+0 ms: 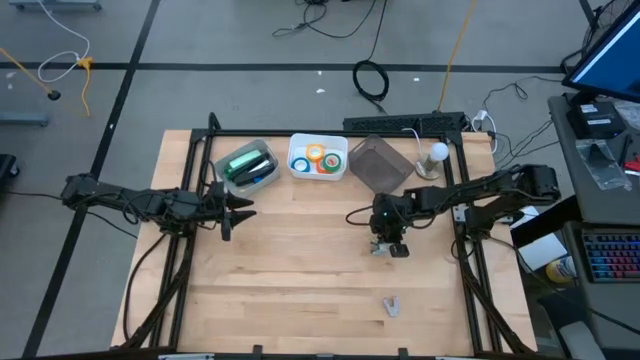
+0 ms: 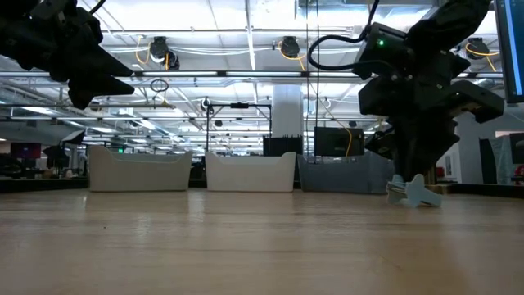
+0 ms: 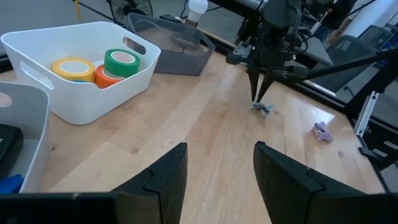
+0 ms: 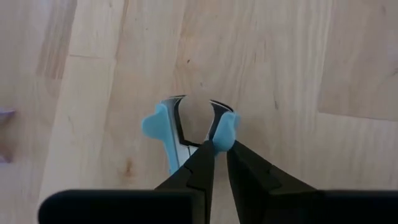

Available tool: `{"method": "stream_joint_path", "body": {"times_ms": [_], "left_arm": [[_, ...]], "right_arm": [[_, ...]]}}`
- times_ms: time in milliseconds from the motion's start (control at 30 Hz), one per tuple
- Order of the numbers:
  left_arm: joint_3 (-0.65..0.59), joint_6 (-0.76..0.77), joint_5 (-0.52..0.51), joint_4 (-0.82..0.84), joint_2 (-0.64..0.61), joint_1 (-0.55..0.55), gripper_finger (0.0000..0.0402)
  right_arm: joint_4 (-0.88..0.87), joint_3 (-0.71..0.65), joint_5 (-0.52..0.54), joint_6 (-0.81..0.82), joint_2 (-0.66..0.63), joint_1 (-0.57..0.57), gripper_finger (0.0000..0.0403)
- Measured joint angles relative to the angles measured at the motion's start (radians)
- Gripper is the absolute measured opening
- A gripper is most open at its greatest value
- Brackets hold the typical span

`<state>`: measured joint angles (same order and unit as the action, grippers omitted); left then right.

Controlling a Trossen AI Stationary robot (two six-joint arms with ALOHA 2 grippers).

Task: Pick and place Stapler, Stapler remover, tape
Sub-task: Put the light blue staple remover into the black bin

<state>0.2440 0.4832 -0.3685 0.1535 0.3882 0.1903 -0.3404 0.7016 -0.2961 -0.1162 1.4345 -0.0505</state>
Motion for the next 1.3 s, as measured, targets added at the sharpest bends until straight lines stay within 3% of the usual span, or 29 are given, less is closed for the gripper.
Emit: {"method": "stream_joint_path", "body": {"times_ms": [433,933,1300], "left_arm": [[0.000,0.009,0.000,-0.001,0.000,0.000,0.0182],[0.000,-0.001,0.000,0.000,0.000,0.000,0.0182],[0.000,-0.006,0.000,0.000,0.000,0.000,0.0182]], "right_arm": [[0.029,-0.005,0.007,0.000,-0.003,0.000,0.0028],[0.040,-0.007,0.005,0.006,-0.051,0.000,0.0102],[0.074,-0.015,0.005,0.022,-0.050,0.000,0.0076]]}}
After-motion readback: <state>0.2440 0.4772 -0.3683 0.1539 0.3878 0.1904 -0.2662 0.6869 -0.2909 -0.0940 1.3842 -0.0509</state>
